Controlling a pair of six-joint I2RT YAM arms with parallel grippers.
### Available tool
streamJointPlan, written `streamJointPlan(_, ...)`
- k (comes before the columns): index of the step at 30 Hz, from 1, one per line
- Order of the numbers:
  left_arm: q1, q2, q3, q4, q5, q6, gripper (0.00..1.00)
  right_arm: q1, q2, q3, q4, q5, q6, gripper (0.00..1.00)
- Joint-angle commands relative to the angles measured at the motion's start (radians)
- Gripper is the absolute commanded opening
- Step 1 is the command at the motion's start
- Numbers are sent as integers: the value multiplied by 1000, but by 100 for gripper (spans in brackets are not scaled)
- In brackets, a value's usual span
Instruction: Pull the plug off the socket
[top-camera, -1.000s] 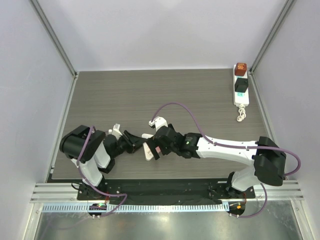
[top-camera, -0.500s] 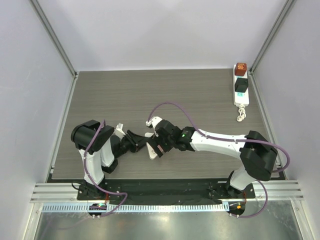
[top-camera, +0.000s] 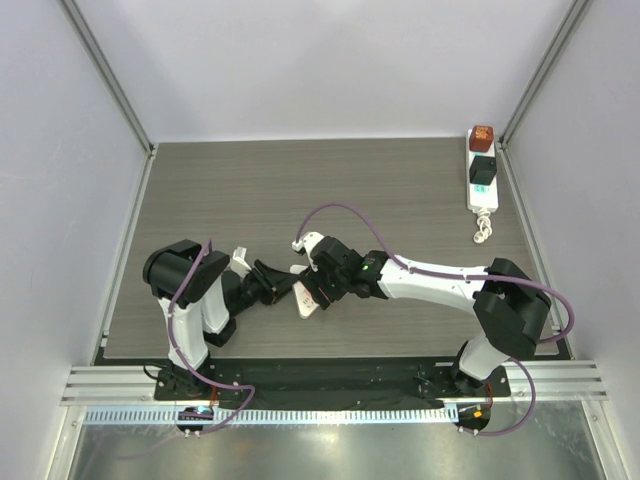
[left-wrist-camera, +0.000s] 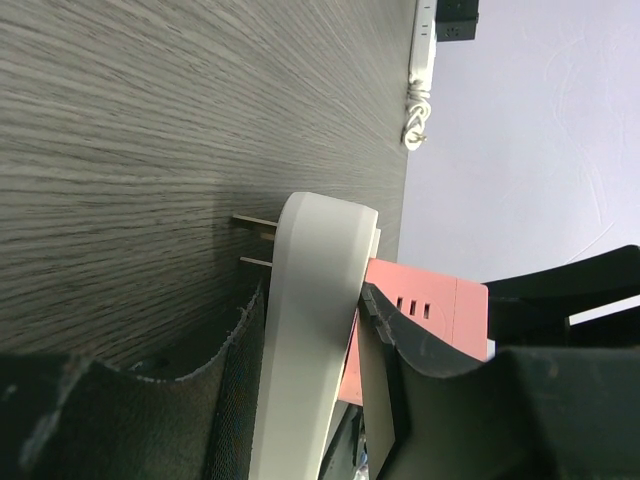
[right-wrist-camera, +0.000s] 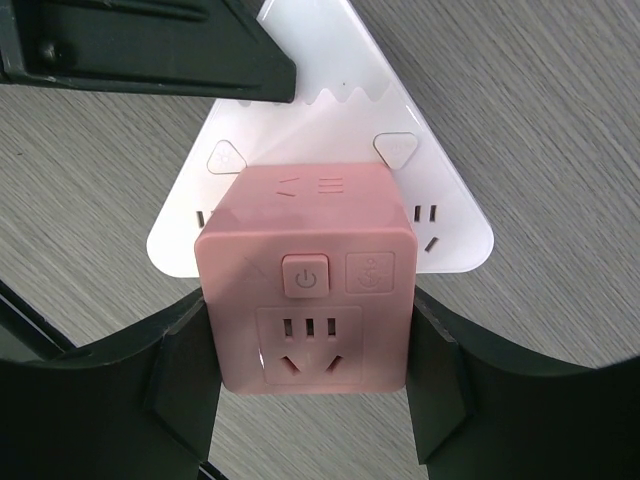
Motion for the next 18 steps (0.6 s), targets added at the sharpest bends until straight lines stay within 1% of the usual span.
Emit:
streamJointPlan(1, -9, 116, -68, -18, -134, 86, 0, -3, 9, 34, 74, -12, 5, 1)
streamJointPlan(5, -9, 117, -66, -28, -144, 86, 0, -4, -49, 8, 112, 19, 16, 1)
streamJointPlan(12, -13, 111, -63, -55, -177, 77, 0, -7, -157, -8, 129, 60, 89, 1)
streamJointPlan(18, -21, 81, -66, -109, -207, 75, 0, -32, -227, -12, 139, 59, 119, 1)
